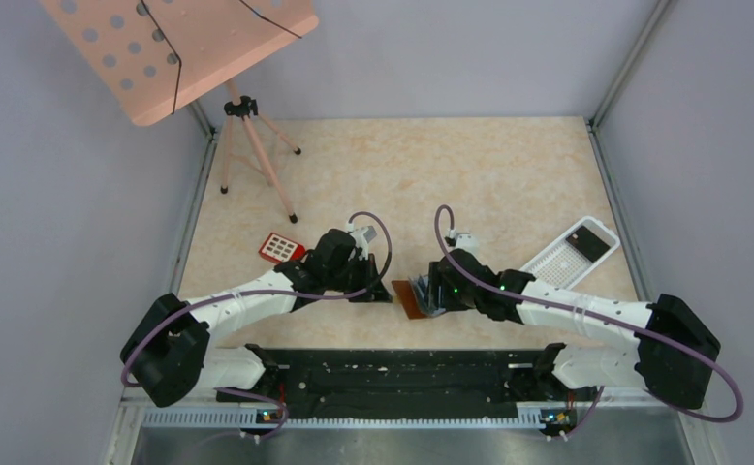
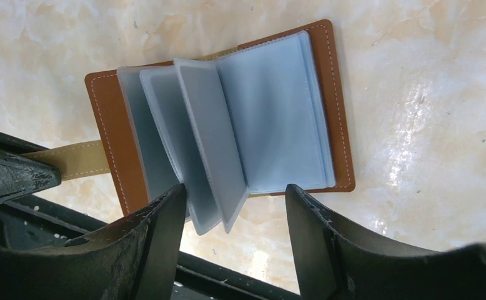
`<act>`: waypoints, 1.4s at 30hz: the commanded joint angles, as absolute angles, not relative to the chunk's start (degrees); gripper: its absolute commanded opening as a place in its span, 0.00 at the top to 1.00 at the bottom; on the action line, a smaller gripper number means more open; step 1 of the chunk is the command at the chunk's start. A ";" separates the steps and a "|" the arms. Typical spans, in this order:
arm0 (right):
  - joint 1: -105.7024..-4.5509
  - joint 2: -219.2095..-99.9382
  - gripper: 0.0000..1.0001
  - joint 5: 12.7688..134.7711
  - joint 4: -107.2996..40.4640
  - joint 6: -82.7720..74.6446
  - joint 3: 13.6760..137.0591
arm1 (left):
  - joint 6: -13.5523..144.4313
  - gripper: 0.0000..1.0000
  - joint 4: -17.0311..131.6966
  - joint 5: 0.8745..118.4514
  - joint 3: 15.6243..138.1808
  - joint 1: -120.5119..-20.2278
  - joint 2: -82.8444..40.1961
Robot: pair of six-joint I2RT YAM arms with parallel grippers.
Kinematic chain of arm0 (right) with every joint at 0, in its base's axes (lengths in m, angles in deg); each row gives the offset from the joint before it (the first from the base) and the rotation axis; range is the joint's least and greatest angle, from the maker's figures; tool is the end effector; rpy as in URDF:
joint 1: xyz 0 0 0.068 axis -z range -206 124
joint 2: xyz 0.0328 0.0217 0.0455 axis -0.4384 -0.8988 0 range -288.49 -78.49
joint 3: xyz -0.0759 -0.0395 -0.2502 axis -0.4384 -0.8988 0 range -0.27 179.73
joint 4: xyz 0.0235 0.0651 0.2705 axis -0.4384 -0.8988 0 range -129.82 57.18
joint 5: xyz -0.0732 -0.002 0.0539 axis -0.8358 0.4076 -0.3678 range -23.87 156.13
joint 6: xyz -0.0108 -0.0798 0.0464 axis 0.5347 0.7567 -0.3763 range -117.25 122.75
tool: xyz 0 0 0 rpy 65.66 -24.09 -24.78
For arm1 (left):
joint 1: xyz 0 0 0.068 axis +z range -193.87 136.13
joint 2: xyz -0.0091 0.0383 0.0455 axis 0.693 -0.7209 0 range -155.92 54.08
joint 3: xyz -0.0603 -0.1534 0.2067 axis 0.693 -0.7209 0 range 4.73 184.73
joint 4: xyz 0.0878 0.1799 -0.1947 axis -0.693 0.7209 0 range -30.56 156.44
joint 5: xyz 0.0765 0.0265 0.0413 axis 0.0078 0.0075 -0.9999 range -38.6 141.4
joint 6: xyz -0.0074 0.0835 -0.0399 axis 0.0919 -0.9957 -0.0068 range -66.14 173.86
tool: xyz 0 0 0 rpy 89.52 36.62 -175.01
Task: Take the credit cards out of the card holder
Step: Remove the credit card from the card holder.
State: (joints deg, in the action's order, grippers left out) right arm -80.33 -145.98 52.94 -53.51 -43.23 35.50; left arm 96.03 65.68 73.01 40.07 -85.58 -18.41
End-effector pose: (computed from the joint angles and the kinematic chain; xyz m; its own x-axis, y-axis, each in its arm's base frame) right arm 0.1746 0.2106 0.1385 -0.8315 0.0423 -0.5539 -0.1609 0.9360 0.3130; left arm 0.2035 -0.2225 0.1412 -0.9295 -0.0075 -0.3687 0.2623 0.6893 -0.6753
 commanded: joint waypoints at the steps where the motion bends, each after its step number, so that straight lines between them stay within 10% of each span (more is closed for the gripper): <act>1: -80.77 -145.94 0.41 50.42 -57.13 -40.62 37.98 | 95.17 1.00 65.17 72.73 39.49 -85.53 -17.20; 26: -81.87 -151.55 0.41 56.94 -48.10 -39.65 38.19 | 95.24 0.96 68.77 66.48 41.41 -84.22 -19.40; 42: -73.57 -147.41 0.56 62.19 -42.73 -35.11 36.50 | 98.48 0.67 69.50 67.13 49.30 -85.92 -17.54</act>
State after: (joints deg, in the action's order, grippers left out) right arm -76.41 -149.04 57.86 -48.53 -36.78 36.20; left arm 97.39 74.70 63.81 45.92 -83.70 -18.21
